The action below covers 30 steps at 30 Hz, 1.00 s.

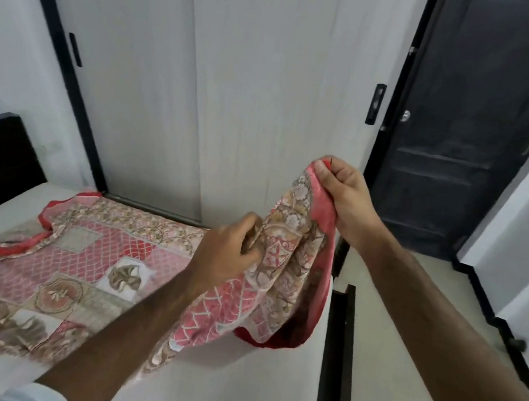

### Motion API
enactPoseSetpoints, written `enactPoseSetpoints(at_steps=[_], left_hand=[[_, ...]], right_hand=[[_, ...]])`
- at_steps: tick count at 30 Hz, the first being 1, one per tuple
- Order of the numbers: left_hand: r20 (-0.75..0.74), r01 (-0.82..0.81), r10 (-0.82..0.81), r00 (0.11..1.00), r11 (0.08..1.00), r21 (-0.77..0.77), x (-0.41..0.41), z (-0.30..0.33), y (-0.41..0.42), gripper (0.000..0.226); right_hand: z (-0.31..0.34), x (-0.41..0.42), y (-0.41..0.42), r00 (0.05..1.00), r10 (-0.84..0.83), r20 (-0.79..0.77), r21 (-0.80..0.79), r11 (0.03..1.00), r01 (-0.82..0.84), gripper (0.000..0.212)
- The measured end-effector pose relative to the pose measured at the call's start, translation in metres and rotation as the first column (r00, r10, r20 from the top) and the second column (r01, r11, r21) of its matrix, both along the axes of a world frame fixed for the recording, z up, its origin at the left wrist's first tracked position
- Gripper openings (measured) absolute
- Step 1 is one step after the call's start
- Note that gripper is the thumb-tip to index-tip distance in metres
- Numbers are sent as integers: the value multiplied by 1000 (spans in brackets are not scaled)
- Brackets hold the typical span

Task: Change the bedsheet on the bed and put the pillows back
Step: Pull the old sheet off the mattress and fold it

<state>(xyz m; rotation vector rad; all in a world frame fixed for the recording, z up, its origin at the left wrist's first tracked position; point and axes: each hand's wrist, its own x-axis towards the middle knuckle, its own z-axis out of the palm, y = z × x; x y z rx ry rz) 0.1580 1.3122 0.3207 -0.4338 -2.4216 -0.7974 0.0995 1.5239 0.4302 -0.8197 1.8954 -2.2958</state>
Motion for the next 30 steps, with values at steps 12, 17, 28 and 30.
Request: enactPoseSetpoints(at_steps=[12,17,28,30], left_hand=[[213,-128,127,969,992,-8,-21,-89,-125,14],[39,-167,166,985,985,29,-36,-73,-165,25],[529,-508,377,760,852,124,-35,-136,-211,21],[390,-582,475,789,782,224,-51,-105,-221,15]], right_hand=[[56,-29,-25,955,-247,-163,61,964,260,17],[56,-43,-38,963,-245,-114,-2,969,246,18],[102,-80,-50,995,17,-99,2,1000,-17,32],[96,-110,-46,992,-97,-78,127,986,106,25]])
